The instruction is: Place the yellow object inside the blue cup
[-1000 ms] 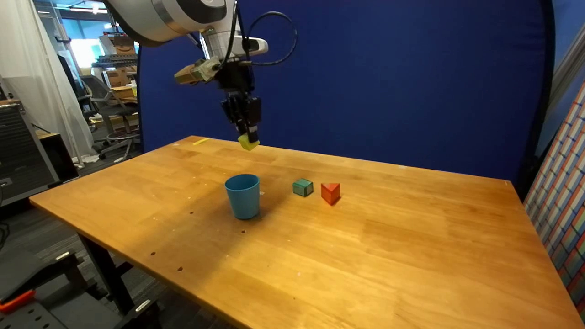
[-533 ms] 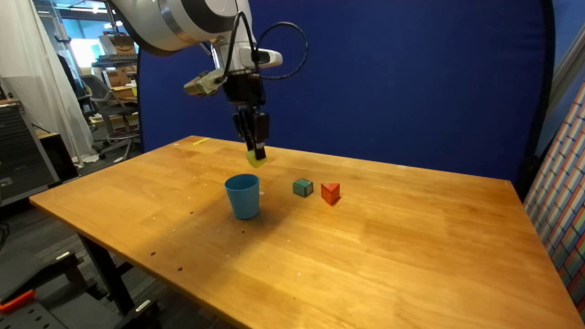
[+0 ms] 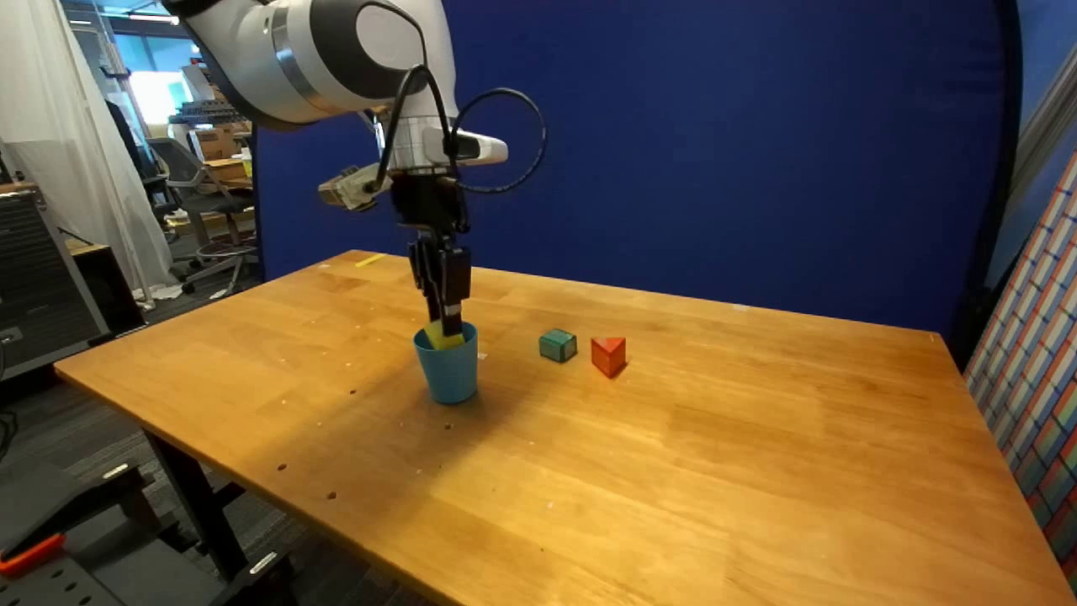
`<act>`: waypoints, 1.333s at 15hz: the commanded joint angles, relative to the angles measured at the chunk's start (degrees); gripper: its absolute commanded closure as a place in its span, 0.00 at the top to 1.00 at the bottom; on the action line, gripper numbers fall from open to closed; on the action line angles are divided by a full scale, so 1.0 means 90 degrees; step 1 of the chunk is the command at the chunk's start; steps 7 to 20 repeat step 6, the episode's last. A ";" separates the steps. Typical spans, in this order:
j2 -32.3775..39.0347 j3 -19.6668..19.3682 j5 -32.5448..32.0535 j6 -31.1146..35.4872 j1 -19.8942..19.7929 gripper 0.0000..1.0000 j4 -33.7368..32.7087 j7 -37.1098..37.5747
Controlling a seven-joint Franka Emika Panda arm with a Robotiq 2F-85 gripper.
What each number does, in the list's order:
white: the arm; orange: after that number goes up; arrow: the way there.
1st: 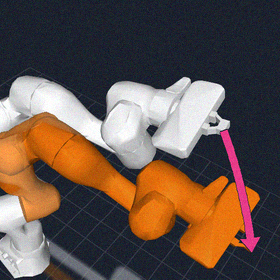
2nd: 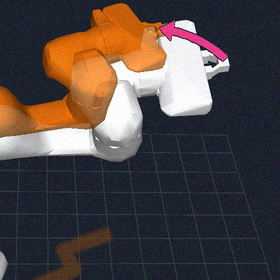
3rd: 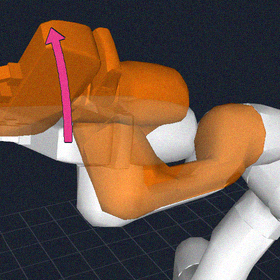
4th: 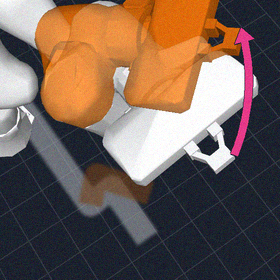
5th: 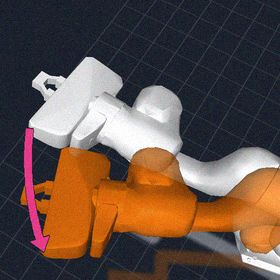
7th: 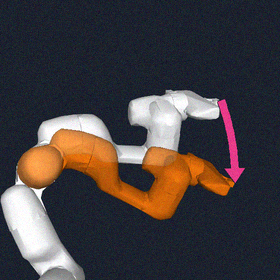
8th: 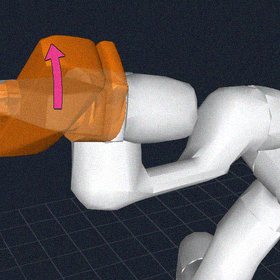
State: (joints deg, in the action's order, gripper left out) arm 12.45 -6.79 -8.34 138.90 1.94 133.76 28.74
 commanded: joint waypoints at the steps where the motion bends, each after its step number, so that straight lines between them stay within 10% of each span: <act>1: 0.0003 0.0083 0.0319 0.0027 -0.0062 0.75 0.0054 -0.0105; 3: 0.0037 0.0036 0.0181 -0.0020 -0.0011 0.91 0.0041 -0.0013; 4: 0.0046 0.0037 0.0198 -0.0022 -0.0010 0.73 0.0043 -0.0016; 6: 0.0063 0.0035 0.0198 -0.0023 -0.0008 0.88 0.0043 -0.0016; 20: 0.0063 0.0035 0.0198 -0.0023 -0.0008 0.88 0.0043 -0.0016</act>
